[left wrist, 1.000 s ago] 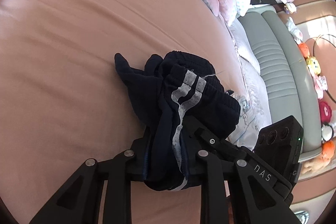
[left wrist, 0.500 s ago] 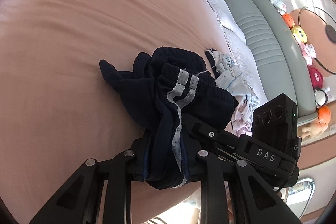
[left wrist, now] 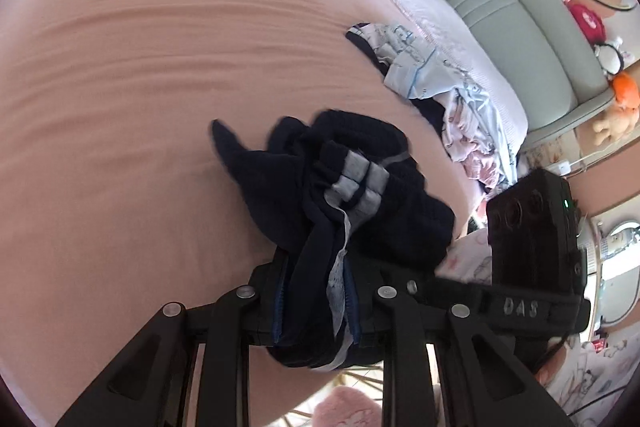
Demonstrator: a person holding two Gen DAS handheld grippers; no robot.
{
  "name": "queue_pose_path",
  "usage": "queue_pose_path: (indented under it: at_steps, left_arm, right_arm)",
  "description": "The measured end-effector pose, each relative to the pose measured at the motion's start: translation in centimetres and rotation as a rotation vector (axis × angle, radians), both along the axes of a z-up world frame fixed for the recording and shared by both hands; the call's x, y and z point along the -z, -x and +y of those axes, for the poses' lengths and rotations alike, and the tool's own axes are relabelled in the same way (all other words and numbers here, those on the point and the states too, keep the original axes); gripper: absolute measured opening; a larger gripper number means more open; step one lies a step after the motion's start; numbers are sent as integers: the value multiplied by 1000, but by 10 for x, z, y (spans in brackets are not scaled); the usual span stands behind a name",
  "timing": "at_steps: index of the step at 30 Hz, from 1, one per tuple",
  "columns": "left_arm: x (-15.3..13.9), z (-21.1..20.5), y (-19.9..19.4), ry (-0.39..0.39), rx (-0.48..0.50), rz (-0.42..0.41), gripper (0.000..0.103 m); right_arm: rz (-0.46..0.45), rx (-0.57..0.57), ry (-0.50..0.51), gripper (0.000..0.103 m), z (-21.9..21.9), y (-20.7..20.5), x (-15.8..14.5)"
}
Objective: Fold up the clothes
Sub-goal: 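Open both grippers and release the folded pants on the bed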
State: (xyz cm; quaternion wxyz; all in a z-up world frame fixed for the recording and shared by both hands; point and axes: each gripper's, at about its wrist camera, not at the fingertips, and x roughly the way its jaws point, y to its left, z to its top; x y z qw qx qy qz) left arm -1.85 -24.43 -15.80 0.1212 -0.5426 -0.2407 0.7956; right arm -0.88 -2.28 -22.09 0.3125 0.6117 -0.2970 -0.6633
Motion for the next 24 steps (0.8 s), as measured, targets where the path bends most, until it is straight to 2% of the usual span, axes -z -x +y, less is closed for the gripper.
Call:
queue_pose_path:
  at_steps: [2,7,13,14,18,20,21,22,24]
  left_arm:
    - [-1,-1,6,32,28,-9,20]
    - [-7,4,16,104,96,-17,20]
    - [-18,-1,16,82,62,-34,21]
    - [-21,-3,14,89,49,-29,22]
    - [-35,-12,1,116,-40,-8,23]
    - [-43,-18,-5,129,-95,7,26]
    - [-47,-23,-8,136,-131,21,33]
    - [-51,-29,-12,146,-169,27,48]
    - [-58,-34,-21,153,-235,43,65]
  right_arm:
    - [1,-11,19,23,-10,-5,0]
    - [68,-52,-26,25,-31,-12,-6]
    - [37,-71,-36,25,-28,-7,-3]
    - [38,-88,-48,33,-28,-5,-4]
    - [54,-154,-72,46,-31,0,-10]
    - [88,-176,-97,57,-33,-2,-15]
    - [111,-190,-111,64,-36,-4,-20]
    - [137,-201,-128,70,-38,-5,-24]
    - [194,-220,-181,71,-42,-10,-31]
